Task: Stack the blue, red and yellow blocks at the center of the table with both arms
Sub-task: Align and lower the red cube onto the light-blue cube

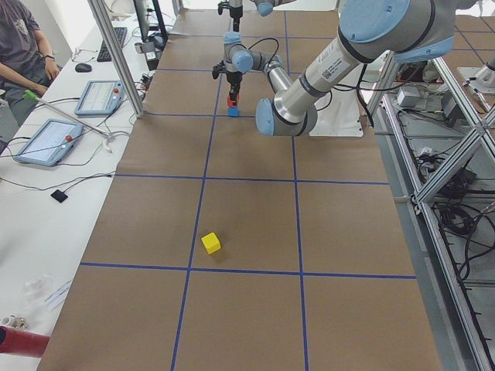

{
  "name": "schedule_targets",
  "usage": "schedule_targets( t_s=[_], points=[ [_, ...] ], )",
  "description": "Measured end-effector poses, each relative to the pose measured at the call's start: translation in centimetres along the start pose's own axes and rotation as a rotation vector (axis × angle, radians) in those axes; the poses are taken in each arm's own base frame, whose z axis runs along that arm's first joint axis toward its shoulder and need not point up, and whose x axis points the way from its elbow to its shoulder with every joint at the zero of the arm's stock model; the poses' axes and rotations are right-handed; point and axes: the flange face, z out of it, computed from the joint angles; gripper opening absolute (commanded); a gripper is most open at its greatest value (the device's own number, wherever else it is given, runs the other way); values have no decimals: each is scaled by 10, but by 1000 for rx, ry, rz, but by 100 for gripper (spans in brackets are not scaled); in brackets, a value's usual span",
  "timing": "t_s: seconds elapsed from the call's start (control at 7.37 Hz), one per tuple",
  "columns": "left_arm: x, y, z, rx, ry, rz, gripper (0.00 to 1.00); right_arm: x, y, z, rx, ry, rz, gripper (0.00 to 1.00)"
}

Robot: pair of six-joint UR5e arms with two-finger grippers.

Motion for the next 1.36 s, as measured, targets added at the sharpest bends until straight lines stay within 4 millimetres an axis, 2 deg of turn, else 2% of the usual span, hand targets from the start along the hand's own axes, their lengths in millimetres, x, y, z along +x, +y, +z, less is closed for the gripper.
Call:
schedule_targets(
  t_s=[1.36],
  points=[
    [-5,1,6,-7,-6,-19,0,0,0,0,0,0,0,100]
  ],
)
